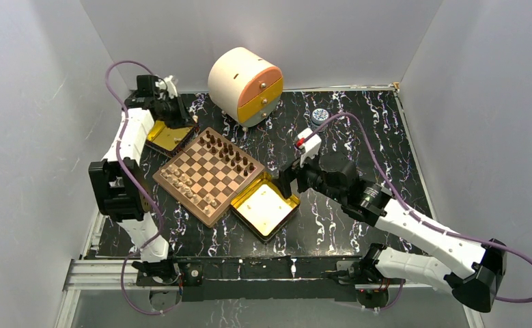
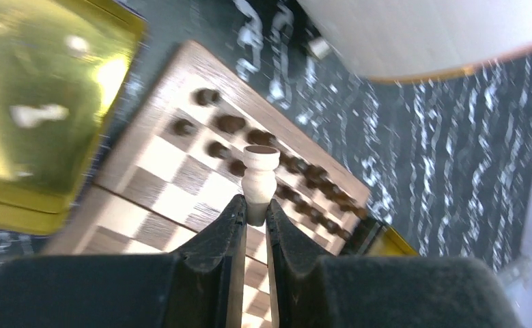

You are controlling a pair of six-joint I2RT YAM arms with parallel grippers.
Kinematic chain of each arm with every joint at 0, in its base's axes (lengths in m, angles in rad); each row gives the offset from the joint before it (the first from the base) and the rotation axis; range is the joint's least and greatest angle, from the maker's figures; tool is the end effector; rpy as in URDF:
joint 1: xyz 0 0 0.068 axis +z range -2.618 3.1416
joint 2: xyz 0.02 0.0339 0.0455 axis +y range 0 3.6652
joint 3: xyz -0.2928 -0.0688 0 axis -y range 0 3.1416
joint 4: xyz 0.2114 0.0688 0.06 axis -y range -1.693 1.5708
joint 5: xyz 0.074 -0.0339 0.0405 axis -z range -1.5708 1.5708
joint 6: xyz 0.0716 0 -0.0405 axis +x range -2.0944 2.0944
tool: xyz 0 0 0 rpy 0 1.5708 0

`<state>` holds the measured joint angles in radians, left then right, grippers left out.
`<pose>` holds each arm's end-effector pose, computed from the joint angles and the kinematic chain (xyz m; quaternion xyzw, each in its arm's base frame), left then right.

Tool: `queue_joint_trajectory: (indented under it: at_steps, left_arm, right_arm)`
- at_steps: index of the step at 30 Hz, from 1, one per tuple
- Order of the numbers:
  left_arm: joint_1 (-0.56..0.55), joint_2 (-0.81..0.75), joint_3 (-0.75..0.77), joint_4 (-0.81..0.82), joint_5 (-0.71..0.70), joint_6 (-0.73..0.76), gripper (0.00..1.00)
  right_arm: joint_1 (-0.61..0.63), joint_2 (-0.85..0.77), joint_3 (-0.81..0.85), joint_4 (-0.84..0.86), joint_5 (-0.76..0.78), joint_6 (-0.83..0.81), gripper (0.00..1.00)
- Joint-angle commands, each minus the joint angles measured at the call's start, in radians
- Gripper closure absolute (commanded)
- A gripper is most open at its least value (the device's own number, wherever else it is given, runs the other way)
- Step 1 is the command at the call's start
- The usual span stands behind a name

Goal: Set up the chess pieces on the board
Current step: Place the chess piece on the chessboard.

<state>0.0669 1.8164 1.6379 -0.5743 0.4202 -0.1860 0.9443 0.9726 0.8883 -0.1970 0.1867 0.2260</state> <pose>0.4126 -0.0016 0.3237 -0.0309 0.9006 -0.2142 0.3769 0.1336 0.1619 0.3574 -0.2272 0.7647 0.2684 0.5400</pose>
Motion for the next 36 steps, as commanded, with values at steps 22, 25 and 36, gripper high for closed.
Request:
queue_joint_trajectory:
  at_steps: [22,25,36]
  left_arm:
    - [-0.429,-0.446,-0.407,-0.140,0.447,-0.014,1.00]
    - [-0.441,-0.469,-0.424,-0.148,0.463,-0.011,1.00]
    - [-0.463,-0.471,-0.446,-0.161,0.496,0.005,1.00]
  right_arm:
    - [0.002,0.154,0.019,0.235,-0.415,-0.997,0.41]
    - [0.001,0.182,0.027,0.239,-0.431,-1.061,0.44]
    - [0.037,0.284,0.090,0.255,-0.415,-1.178,0.42]
